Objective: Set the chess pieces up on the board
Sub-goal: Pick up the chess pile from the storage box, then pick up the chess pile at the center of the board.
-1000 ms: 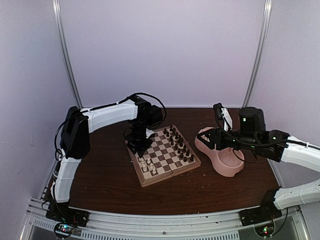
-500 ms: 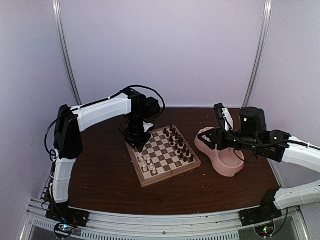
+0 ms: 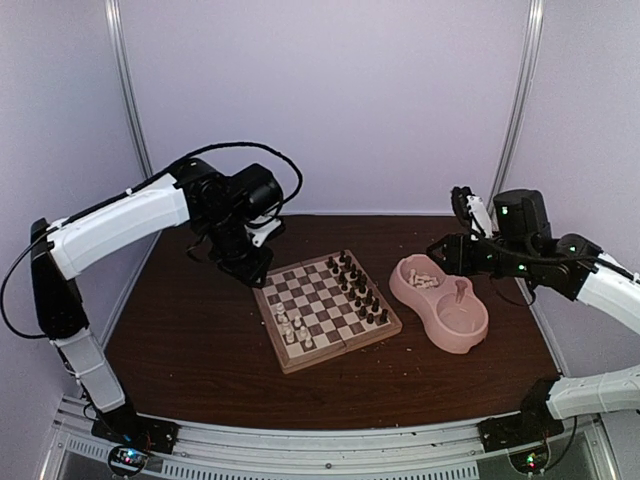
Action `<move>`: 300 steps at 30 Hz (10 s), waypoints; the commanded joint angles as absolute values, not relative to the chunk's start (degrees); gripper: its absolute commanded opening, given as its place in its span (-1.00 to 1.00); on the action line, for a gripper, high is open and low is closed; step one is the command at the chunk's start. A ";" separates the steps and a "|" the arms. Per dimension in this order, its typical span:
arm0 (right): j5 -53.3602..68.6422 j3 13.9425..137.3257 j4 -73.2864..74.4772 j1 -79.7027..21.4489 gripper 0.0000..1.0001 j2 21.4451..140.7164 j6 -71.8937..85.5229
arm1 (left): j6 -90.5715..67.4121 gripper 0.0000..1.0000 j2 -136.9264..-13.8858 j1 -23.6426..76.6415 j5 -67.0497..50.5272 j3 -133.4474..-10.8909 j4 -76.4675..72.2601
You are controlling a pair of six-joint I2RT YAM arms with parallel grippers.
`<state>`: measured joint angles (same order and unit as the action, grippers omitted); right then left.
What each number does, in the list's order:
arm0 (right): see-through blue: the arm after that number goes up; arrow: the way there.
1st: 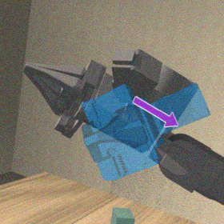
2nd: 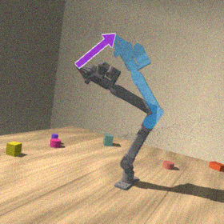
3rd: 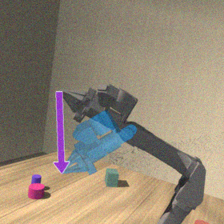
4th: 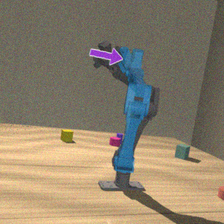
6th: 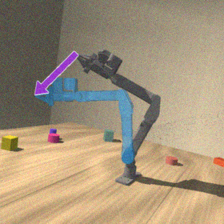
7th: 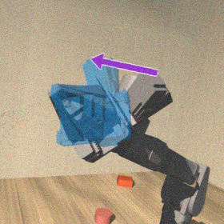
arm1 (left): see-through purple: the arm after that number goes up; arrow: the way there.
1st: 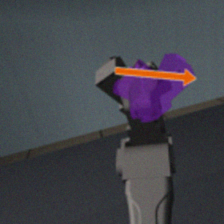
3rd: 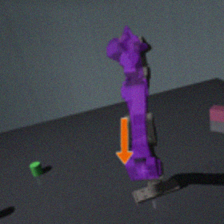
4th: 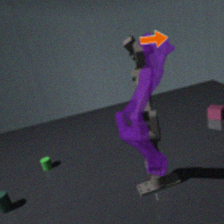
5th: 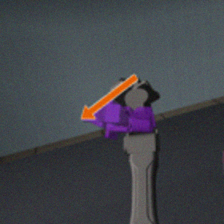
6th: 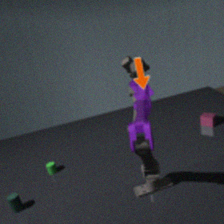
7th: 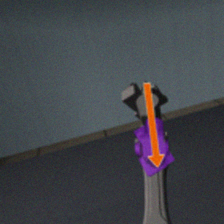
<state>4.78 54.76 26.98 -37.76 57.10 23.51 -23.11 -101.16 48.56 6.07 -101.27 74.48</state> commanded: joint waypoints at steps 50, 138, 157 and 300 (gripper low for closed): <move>7.14 86.94 31.09 -19.74 -0.49 117.12 22.66 | -13.12 0.91 -63.92 47.57 18.76 -58.10 9.98; 46.96 64.33 11.57 -31.13 -0.67 78.48 34.06 | -4.50 0.80 -72.17 47.63 -24.34 -49.72 -17.14; 45.97 67.45 4.77 -41.93 -0.68 80.29 41.40 | 5.69 0.32 -77.43 47.72 -31.51 -49.31 -21.65; 43.15 71.62 6.80 -44.60 -0.70 81.66 38.97 | 6.39 -0.82 -78.84 49.04 -35.55 -50.37 -23.80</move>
